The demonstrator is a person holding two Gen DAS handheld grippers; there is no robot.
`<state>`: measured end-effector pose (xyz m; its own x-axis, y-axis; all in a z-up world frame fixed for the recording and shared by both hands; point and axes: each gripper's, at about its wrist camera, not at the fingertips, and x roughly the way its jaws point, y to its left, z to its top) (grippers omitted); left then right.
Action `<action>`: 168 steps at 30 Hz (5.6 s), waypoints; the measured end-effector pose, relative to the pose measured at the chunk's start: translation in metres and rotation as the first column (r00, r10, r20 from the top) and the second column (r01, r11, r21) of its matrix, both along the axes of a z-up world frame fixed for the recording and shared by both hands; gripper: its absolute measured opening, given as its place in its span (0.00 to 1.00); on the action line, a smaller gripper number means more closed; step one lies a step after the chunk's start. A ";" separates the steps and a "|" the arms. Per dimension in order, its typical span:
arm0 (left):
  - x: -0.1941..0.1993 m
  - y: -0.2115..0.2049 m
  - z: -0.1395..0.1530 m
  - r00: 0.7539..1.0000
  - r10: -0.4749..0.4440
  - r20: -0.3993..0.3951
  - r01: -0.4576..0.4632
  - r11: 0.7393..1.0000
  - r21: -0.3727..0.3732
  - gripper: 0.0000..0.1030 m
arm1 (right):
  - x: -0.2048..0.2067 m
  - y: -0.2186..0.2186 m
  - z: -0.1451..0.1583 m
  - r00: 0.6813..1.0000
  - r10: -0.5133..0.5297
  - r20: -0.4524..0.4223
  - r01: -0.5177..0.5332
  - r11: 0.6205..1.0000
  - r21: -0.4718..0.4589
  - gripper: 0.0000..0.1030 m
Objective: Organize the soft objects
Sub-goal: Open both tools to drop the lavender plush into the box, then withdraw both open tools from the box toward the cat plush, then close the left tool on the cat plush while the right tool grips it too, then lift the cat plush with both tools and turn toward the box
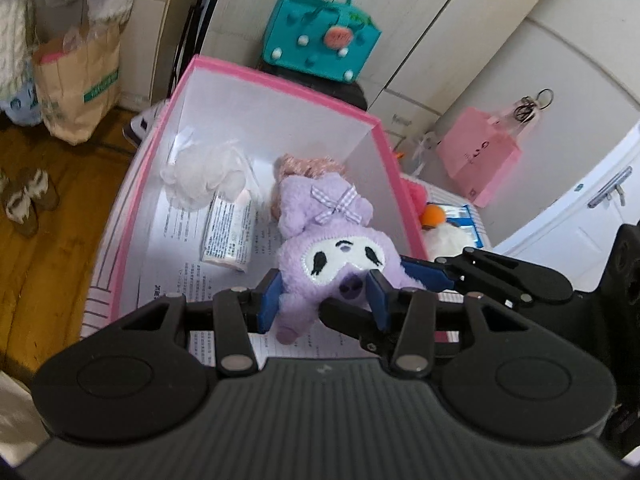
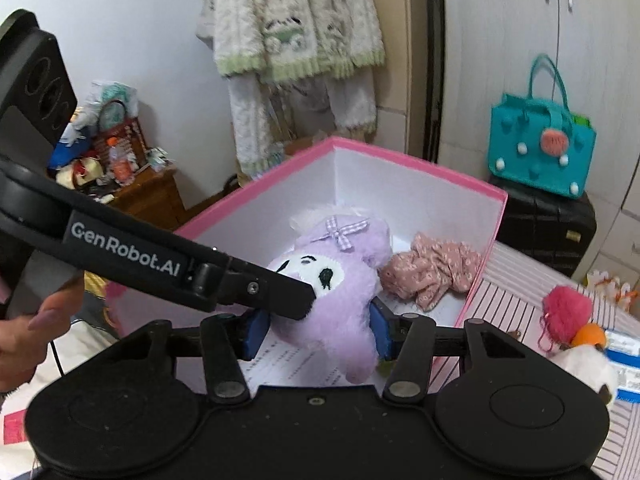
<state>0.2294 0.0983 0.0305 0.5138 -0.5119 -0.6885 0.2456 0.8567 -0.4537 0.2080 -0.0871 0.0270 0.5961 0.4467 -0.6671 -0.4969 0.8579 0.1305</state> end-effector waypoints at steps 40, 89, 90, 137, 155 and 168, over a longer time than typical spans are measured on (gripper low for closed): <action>-0.077 0.017 0.043 0.980 -0.050 0.194 0.005 0.974 0.227 0.60 | -0.076 -0.014 0.046 0.996 0.037 0.076 -0.034 0.998 -0.046 0.49; -0.161 -0.120 -0.007 0.905 -0.423 0.044 0.391 0.867 0.309 0.63 | -0.188 -0.167 -0.037 0.978 -0.200 0.057 0.204 0.977 -0.070 0.64; -0.158 -0.122 -0.009 0.911 -0.410 0.048 0.380 0.878 0.291 0.63 | -0.187 -0.168 -0.037 0.978 -0.196 0.074 0.202 0.976 -0.078 0.66; 0.013 -0.258 -0.057 0.977 -0.038 0.210 0.005 0.988 0.154 0.83 | 0.003 -0.202 -0.104 0.965 -0.205 0.162 0.204 0.979 0.025 0.88; 0.026 -0.249 -0.074 0.989 0.004 0.149 -0.019 0.995 0.098 0.61 | 0.007 -0.200 -0.107 0.968 -0.231 0.097 0.224 0.971 0.080 0.56; 0.008 -0.245 -0.069 0.987 -0.027 0.156 0.012 0.996 0.094 0.58 | -0.014 -0.198 -0.095 0.960 -0.277 0.041 0.272 0.958 0.092 0.54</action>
<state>0.2374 -0.1471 -0.0380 0.6099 -0.4610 -0.6446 0.3250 0.8873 -0.3271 0.1938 -0.2855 -0.0683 0.7372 0.3145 -0.5980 -0.2523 0.9492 0.1882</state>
